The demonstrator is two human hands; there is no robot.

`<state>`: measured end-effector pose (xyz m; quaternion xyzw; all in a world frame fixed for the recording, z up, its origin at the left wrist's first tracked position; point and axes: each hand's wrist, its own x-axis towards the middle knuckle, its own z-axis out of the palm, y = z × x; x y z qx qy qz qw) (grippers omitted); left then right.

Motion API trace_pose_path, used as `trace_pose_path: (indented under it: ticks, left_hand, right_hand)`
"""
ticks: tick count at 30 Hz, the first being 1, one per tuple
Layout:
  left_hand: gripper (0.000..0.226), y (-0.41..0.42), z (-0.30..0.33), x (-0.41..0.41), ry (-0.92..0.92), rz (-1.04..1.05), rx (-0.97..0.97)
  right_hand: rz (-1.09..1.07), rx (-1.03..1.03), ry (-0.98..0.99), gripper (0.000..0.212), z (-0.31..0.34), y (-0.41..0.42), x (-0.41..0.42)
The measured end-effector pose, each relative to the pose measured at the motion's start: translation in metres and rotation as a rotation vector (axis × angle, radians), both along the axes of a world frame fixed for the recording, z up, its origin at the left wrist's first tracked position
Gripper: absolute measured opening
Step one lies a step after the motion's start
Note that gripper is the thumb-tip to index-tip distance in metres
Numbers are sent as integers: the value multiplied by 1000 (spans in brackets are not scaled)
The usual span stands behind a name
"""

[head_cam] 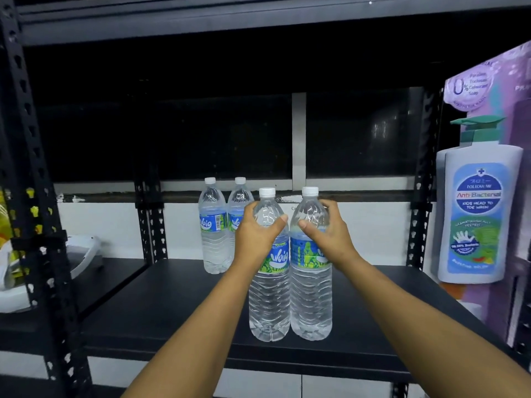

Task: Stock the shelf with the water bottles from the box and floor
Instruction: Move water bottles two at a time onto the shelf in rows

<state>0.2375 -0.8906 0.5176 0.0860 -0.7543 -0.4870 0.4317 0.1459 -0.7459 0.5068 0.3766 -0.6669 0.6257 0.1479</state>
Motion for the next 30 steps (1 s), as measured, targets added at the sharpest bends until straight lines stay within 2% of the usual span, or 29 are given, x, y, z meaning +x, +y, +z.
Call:
trace_pose_path:
  ticks: [10,13,17,23,26,30]
  left_hand:
    - [82,-4,-5,13,-9,-85,-63]
    - [90,-5,-7,16,-31,-98,-74]
    - [90,-6,-21,22,-53,-132,-93]
    - [92,1,-72,37,-67,-136,2]
    - [85,1,-101,41,-92,-140,22]
    - [89,-2,-129,49,-140,-137,18]
  right_hand:
    - [-8,10,-5,79,-12,5,10]
    - [-14,16,-23,78,-19,8,16]
    - [-29,40,-32,72,-31,13,28]
    - [-97,55,-61,60,-78,18,50]
    - [-117,76,-83,67,-108,21,57]
    - [-140,117,-105,73,-134,26,65]
